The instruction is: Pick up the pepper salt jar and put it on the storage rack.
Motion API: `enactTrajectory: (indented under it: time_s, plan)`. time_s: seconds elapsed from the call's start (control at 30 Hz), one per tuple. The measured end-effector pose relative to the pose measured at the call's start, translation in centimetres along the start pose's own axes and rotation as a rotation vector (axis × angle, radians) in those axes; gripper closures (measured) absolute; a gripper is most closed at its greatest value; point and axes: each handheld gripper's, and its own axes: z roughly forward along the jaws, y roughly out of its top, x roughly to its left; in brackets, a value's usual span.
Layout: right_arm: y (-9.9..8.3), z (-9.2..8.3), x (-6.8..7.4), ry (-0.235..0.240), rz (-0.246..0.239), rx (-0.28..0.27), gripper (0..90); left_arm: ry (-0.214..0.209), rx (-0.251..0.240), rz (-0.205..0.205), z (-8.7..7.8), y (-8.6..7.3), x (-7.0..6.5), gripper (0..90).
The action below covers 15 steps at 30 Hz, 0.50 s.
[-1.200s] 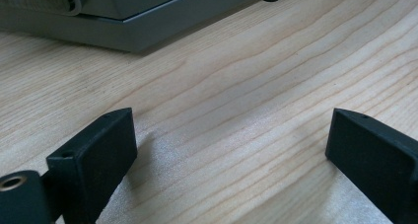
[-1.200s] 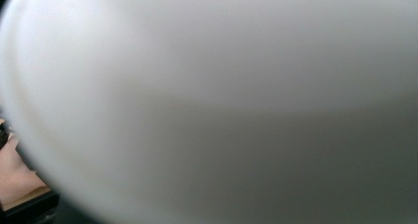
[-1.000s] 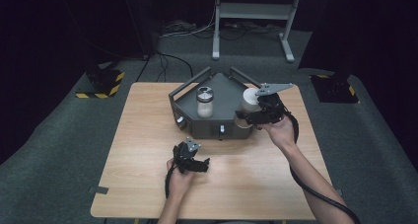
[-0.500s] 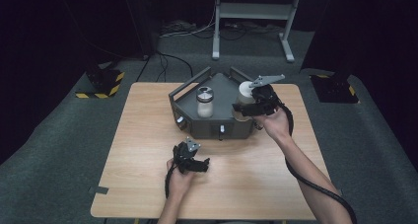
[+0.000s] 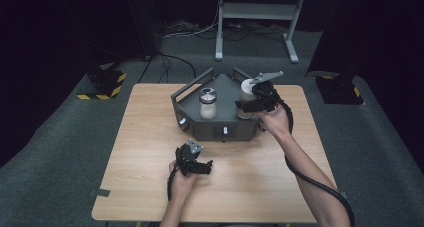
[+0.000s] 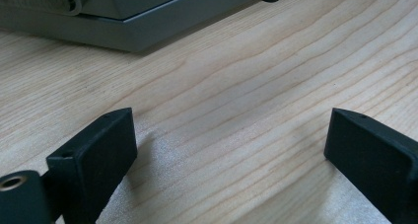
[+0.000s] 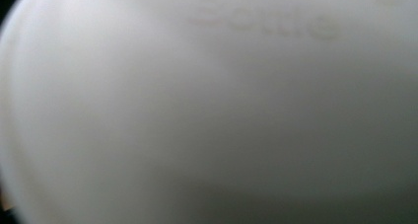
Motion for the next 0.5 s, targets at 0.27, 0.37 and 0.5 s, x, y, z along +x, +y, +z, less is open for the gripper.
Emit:
enactTrajectory:
  time_s: [0.27,0.37,0.5]
  plan:
    - [-0.5,0.8,-0.5,-0.017,0.038,0.0,31.2,0.0,0.0,0.0,0.0,0.0,0.0,5.7]
    - [-0.4,1.0,-0.5,-0.018,0.038,0.005,31.2,0.0,0.0,0.0,0.0,0.0,0.0,5.7]
    - [-0.1,1.5,-0.3,-0.02,0.028,0.023,31.2,0.0,0.0,0.0,0.0,0.0,0.0,5.7]
